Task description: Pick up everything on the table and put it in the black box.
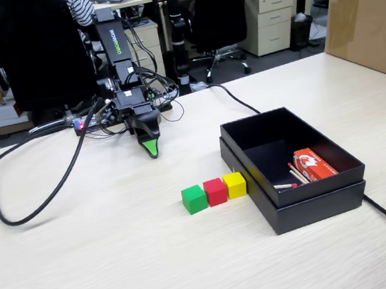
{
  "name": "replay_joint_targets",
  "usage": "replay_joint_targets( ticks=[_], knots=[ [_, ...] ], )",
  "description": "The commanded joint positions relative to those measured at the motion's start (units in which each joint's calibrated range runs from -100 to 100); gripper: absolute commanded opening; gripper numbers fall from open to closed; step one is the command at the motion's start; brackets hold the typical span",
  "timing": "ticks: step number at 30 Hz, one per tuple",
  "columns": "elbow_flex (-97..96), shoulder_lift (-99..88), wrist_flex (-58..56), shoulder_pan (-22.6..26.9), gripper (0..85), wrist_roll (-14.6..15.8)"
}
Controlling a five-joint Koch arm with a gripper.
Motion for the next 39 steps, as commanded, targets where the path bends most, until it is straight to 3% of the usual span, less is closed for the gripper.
replay_joint_targets(
  ticks=[1, 15, 20, 30, 39],
  knots=[
    [-0.7, 0.0, -2.1, -0.2, 47.6, -0.3],
    [-0.1, 0.7, -2.4, -0.8, 47.9, -0.3],
    [3.3, 0.7, -7.4, -1.4, 48.7, -0.2],
    [20.8, 3.0, -23.4, -1.9, 49.1, 0.8],
    [46.8, 19.1, -44.8, -0.3, 47.1, 1.3]
  ],
)
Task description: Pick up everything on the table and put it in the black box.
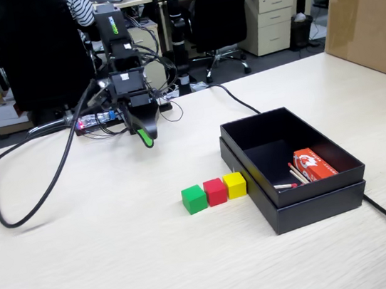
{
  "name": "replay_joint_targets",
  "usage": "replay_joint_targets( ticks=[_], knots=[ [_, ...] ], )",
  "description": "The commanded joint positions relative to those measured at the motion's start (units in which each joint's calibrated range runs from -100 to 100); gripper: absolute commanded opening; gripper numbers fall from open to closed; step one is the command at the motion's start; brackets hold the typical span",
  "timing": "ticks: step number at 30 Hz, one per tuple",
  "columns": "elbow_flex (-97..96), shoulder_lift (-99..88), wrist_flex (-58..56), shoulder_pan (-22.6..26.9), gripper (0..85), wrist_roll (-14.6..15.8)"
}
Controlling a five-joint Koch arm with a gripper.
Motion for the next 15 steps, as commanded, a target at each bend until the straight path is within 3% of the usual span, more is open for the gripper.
replay_joint_targets(
  ticks=[1, 6, 15],
  knots=[
    [9.7, 6.4, -5.8, 0.4, 46.9, 0.1],
    [26.8, 22.5, -15.2, 0.8, 47.1, 1.2],
    [53.1, 51.7, -18.5, 1.1, 47.3, 1.6]
  ],
)
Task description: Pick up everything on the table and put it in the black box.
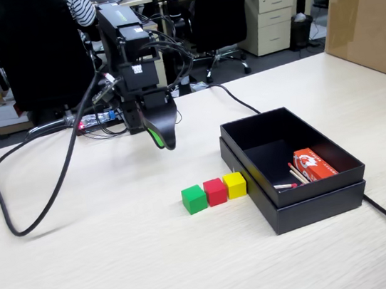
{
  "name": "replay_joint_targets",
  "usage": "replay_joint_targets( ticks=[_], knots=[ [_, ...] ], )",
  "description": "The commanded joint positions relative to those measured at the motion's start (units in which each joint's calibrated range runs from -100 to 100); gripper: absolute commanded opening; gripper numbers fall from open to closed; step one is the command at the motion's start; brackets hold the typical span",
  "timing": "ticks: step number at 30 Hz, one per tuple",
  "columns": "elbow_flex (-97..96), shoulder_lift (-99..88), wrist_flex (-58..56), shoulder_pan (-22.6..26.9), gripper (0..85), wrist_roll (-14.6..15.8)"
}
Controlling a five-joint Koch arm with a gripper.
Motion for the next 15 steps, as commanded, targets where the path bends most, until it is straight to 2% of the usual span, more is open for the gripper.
replay_joint_targets(
  ticks=[1, 7, 15],
  knots=[
    [12.0, 9.6, -3.3, 0.3, 47.3, 0.3],
    [25.4, 24.9, -9.6, 0.9, 47.2, 1.6],
    [34.4, 38.1, -11.7, 1.0, 47.2, 2.1]
  ],
)
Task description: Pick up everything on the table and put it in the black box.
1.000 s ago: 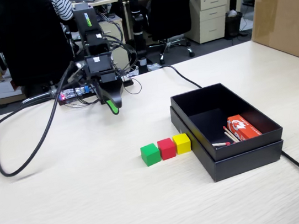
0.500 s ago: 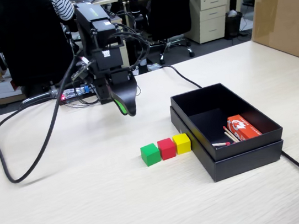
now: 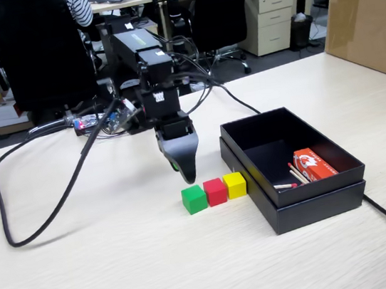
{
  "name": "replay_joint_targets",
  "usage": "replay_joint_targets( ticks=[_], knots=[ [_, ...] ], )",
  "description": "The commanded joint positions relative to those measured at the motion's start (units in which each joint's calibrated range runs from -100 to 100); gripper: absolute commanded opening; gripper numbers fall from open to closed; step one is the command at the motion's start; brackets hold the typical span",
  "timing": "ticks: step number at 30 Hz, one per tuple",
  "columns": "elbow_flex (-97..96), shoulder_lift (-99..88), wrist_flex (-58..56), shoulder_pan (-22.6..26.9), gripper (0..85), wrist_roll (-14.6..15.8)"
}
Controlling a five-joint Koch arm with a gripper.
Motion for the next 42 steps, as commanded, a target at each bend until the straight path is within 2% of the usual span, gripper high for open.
replay_joint_targets(
  ticks=[1, 18, 22, 27, 28, 32, 35, 37, 42],
  knots=[
    [5.8, 1.4, -1.3, 0.0, 47.2, 0.1],
    [14.7, 17.7, -2.7, 0.2, 41.1, 0.4],
    [15.7, 19.0, -2.7, 0.1, 29.9, 0.5],
    [16.9, 18.5, -2.7, -0.3, 4.1, 1.8],
    [16.5, 17.2, -2.7, -0.5, 0.9, 2.1],
    [13.0, 8.6, -2.7, -0.9, 0.9, 2.1],
    [6.6, -8.6, -2.7, -0.7, 0.9, 2.3],
    [2.7, -19.0, -2.7, 0.9, 0.9, 2.8],
    [3.7, -31.3, -3.3, 6.5, 0.9, 4.6]
  ],
)
